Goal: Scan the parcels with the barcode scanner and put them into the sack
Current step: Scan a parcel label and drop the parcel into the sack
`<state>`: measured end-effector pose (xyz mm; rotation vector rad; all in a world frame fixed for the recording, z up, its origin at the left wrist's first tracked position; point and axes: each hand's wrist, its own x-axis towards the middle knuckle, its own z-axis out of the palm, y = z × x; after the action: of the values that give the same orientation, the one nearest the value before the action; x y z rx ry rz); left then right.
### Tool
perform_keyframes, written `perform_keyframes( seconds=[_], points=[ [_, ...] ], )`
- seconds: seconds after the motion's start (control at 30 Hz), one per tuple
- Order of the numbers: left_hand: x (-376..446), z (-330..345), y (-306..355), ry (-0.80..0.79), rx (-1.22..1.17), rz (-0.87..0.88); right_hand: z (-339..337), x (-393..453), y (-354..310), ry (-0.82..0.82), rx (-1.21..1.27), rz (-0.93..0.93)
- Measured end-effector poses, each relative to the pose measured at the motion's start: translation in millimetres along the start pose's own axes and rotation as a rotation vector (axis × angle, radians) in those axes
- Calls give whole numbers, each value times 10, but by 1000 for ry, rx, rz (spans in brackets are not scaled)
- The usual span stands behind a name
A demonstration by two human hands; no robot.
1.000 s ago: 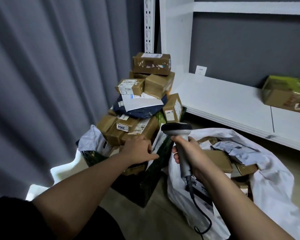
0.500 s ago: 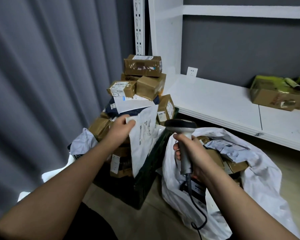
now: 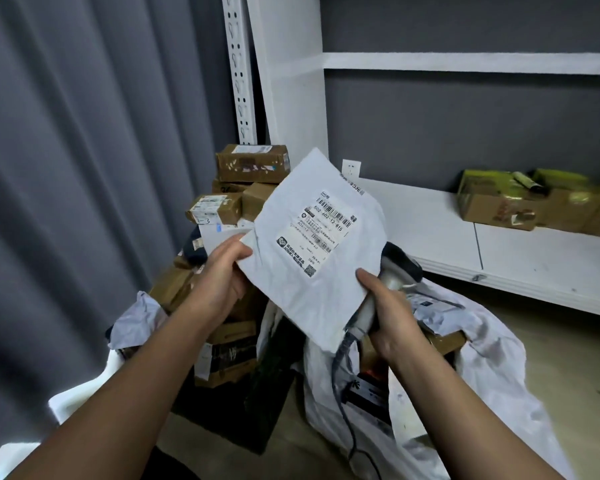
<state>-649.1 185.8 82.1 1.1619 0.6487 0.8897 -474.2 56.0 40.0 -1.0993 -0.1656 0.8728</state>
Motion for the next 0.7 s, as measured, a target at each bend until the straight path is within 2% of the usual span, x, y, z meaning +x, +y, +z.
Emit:
perform_keyframes(
  seconds=[0.1, 0.2, 0.27, 0.37, 0.47, 0.53, 0.6, 0.7],
  points=[
    [22, -67, -74, -116, 261, -77, -105, 63, -181, 128, -209, -161],
    [49, -69, -159, -118, 264, -171, -183, 53, -325, 93, -384, -229],
    [56, -39, -208, -99, 371, -163, -190, -2, -379, 44, -463, -215],
    [85, -29, -263, -54, 505, -75, -181, -70, -414, 62, -487, -298],
    [118, -1, -294, 40, 443, -19, -214, -88, -393, 177, -448, -480],
    [135, 29, -336, 101, 414, 21, -225, -124, -412, 205, -371, -534],
    [144, 53, -383, 152, 394, 54, -222, -170, -448, 140, -353, -542],
    [158, 93, -451, 195, 352, 87, -162, -254, -410, -52, -420, -459]
  ],
)
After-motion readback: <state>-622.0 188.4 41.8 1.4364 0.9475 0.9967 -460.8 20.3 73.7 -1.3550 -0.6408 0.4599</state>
